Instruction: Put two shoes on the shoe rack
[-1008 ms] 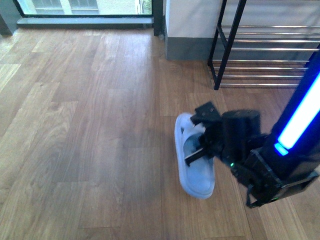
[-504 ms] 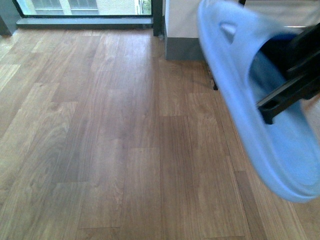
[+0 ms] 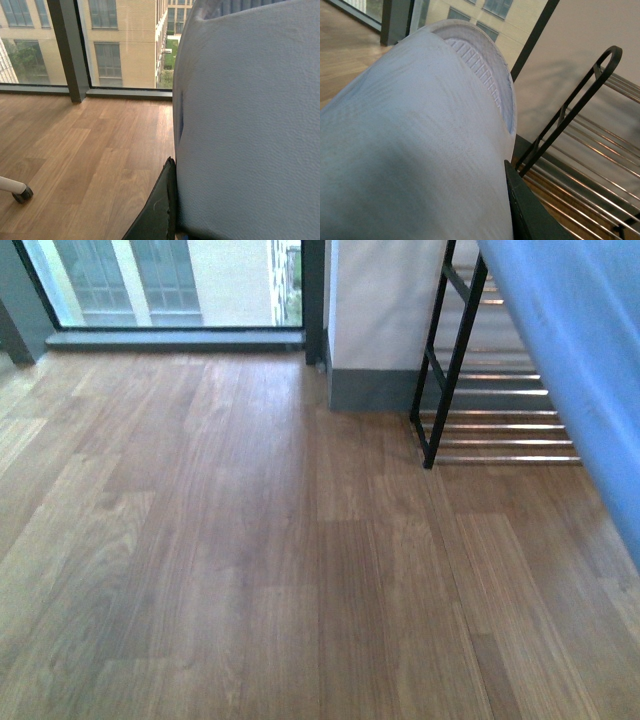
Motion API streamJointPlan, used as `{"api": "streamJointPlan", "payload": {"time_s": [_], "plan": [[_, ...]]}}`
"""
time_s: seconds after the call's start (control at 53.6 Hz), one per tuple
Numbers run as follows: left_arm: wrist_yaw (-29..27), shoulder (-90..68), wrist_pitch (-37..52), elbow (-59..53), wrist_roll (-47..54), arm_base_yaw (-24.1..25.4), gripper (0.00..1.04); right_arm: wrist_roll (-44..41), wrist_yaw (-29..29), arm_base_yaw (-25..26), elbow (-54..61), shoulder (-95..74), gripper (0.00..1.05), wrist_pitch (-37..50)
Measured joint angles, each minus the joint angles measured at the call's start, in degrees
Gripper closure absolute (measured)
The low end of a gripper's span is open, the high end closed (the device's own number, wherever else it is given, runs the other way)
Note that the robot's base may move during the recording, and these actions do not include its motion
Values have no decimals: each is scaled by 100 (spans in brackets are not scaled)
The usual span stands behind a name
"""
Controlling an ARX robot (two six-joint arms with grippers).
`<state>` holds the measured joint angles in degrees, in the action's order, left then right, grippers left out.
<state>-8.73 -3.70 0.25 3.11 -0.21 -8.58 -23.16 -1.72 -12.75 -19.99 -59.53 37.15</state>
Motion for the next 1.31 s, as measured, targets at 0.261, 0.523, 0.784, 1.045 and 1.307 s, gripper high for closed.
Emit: {"api": "streamJointPlan", "payload": {"time_s": [0.261,0.523,0.784,1.045,1.307], "plan": [[-9,0,0,0,0,0,103,0,-37,-33,4,-2,103,-2],[0,0,0,0,0,0,103,0,-22,-26,4,0,103,-4],[0,13,-2,-13,0,0,103,2,13,-24,17,0,103,-4],[4,13,-2,-17,-2,2,103,2,13,-24,22,0,103,-9],[44,7,-2,-17,0,2,103,2,35,4,20,0,103,-9]]}}
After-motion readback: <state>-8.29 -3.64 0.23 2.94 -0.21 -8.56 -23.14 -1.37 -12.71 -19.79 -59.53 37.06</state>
